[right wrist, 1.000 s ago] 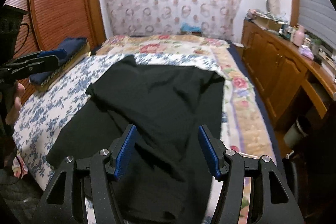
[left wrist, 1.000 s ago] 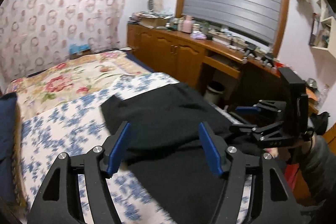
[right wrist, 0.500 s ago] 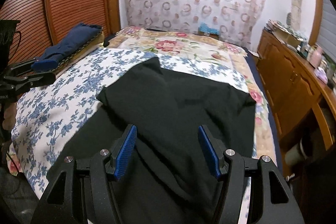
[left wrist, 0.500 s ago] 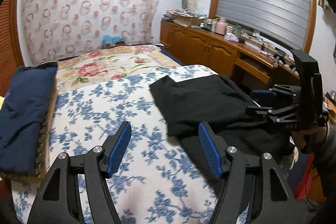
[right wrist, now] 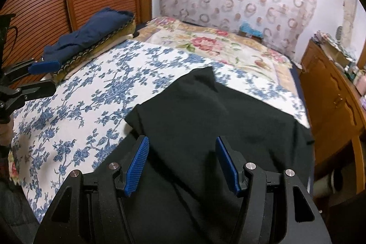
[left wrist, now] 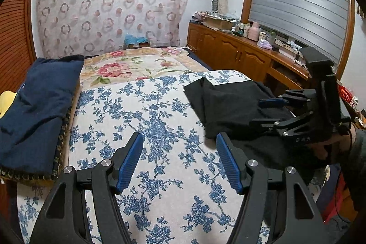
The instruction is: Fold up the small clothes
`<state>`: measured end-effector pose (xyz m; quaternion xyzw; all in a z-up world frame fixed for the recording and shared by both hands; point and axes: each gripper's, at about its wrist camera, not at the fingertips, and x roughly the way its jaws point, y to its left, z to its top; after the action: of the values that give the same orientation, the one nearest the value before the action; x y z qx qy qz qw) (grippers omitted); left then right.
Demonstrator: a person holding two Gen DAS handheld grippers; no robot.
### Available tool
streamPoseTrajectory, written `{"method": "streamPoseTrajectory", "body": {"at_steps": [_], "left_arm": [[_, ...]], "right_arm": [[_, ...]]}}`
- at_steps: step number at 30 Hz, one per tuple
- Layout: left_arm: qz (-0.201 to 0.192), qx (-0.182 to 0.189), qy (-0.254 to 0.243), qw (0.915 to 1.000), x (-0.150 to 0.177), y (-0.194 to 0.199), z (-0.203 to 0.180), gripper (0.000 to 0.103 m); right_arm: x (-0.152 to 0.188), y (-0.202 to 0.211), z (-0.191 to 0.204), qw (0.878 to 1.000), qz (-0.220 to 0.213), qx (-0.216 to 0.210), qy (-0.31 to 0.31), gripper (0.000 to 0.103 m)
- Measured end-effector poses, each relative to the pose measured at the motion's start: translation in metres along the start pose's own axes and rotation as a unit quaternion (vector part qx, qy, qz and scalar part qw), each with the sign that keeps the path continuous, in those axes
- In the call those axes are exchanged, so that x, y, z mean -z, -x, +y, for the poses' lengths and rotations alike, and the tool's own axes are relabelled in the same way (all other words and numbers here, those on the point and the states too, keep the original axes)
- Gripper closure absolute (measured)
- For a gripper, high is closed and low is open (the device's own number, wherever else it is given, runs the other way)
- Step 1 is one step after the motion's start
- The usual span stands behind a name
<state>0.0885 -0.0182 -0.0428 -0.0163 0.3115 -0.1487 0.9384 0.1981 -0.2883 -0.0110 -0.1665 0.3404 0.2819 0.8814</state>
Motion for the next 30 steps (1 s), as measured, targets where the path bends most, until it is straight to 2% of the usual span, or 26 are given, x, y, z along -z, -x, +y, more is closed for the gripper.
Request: {"method": "streamPoseTrajectory", "body": {"at_steps": [9, 13, 17, 20, 21, 22, 24, 27, 30], "left_arm": [[0.002, 0.000, 0.008, 1.0000, 0.004, 0.000, 0.007, 0.035], [0.003, 0.001, 0.006, 1.0000, 0.005, 0.000, 0.006, 0.035], [0.005, 0.004, 0.004, 1.0000, 0.006, -0.002, 0.005, 0.035], [0.007, 0.006, 0.002, 1.0000, 0.006, -0.003, 0.003, 0.035], [0.007, 0.006, 0.002, 1.0000, 0.006, -0.003, 0.003, 0.035], [0.007, 0.007, 0.002, 1.0000, 0.006, -0.003, 0.003, 0.035], [0.008, 0.007, 0.002, 0.9999, 0.005, -0.003, 0.001, 0.035], [0.008, 0.009, -0.001, 0.9999, 0.006, -0.003, 0.000, 0.035], [0.011, 0.011, -0.002, 0.9999, 0.006, -0.006, -0.002, 0.035]], "right_arm": [[-0.015, -0.034, 0.011, 0.999, 0.036, -0.017, 0.035, 0.040], [-0.017, -0.048, 0.016, 0.997, 0.051, -0.010, 0.050, 0.040], [-0.019, -0.051, 0.014, 0.998, 0.050, -0.011, 0.048, 0.041], [-0.019, -0.051, 0.012, 0.998, 0.043, -0.009, 0.040, 0.051], [-0.018, -0.051, 0.010, 0.998, 0.041, -0.012, 0.037, 0.060], [-0.018, -0.051, 0.009, 0.999, 0.039, -0.015, 0.034, 0.076], [-0.017, -0.050, 0.006, 0.999, 0.034, -0.019, 0.028, 0.089], [-0.018, -0.039, -0.002, 1.000, 0.012, -0.025, 0.012, 0.093], [-0.022, -0.015, -0.015, 0.999, -0.029, -0.021, -0.009, 0.093]]}}
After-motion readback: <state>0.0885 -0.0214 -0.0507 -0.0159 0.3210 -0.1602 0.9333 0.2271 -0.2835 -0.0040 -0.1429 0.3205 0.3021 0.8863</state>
